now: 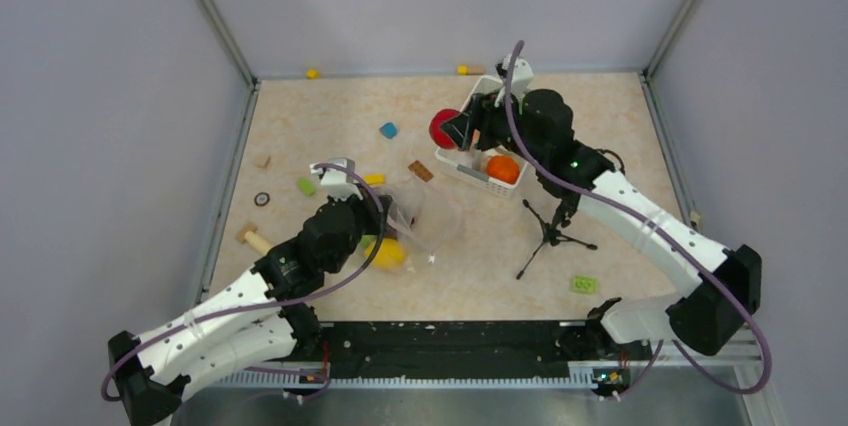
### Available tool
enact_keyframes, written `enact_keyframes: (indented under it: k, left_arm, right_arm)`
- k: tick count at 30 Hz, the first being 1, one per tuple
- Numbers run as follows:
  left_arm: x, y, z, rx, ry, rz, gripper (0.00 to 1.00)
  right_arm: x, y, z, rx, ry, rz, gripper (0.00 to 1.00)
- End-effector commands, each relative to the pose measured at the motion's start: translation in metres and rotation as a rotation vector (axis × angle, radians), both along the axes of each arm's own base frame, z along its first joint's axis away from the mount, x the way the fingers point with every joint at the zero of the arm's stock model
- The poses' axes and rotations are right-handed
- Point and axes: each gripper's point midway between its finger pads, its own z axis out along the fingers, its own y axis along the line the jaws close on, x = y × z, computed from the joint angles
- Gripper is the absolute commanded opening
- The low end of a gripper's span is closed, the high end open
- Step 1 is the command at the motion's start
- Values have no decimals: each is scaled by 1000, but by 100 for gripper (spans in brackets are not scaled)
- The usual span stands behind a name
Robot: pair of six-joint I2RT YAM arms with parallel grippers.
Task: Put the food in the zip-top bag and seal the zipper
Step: Place the fake fruit in the zipper food storage bag.
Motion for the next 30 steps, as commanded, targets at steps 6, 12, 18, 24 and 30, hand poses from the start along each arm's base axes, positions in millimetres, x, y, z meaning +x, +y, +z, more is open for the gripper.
enact_keyframes:
  k: [6,12,18,24,30]
  left_arm:
    - [-2,-1,12,-54,-27,-11,0]
    - [-4,-1,13,-65,-28,-18,0]
    - [-8,-6,16,-87,-32,-54,0]
    - [-12,-8,19,-118,-42,-75,0]
    - [-14,-6,23,-143,-57,-75,0]
  right_arm:
    - [-133,59,22,183,-107,648,22]
    - [-156,65,-7,197,-102,659,24]
    - [-157,62,-10,310,-139,574,24]
    - [-133,64,-31,281,-106,395,24]
    - [-128,68,-44,274,-86,321,27]
